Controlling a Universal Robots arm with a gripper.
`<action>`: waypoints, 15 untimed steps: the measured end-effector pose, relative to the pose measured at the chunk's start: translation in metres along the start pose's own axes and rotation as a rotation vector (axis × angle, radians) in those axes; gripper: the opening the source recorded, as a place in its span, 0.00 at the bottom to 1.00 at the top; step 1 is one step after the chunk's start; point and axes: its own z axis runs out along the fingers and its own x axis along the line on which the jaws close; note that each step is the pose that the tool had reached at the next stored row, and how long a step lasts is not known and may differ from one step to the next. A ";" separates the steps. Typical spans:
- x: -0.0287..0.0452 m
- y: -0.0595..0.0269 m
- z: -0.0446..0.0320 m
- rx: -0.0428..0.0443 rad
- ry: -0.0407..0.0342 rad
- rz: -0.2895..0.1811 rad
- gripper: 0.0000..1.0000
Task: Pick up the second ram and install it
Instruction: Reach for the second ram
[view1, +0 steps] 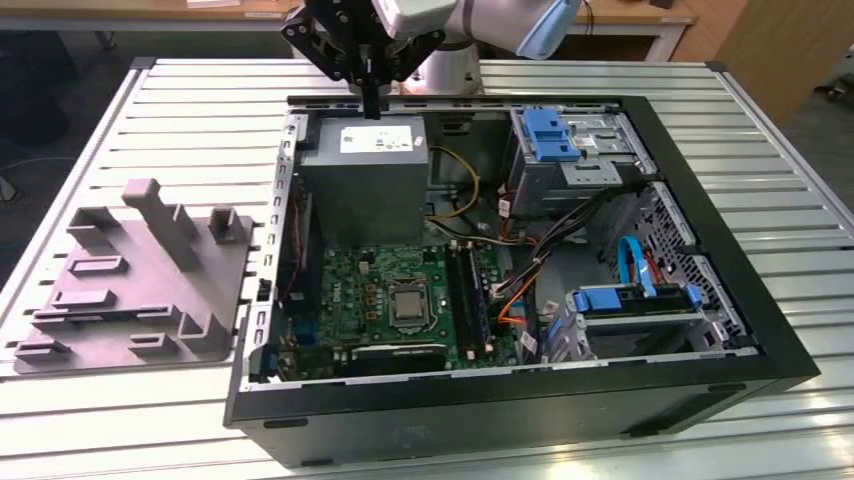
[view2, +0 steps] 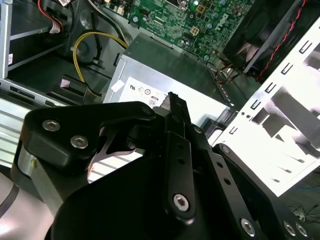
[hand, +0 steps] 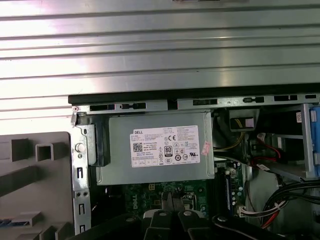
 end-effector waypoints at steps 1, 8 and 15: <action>0.0013 -0.0001 0.0000 0.0000 0.0000 0.000 0.10; 0.0147 -0.0011 -0.0003 -0.0003 -0.0002 0.000 0.10; 0.0301 -0.0022 -0.0006 -0.0005 -0.0009 0.000 0.10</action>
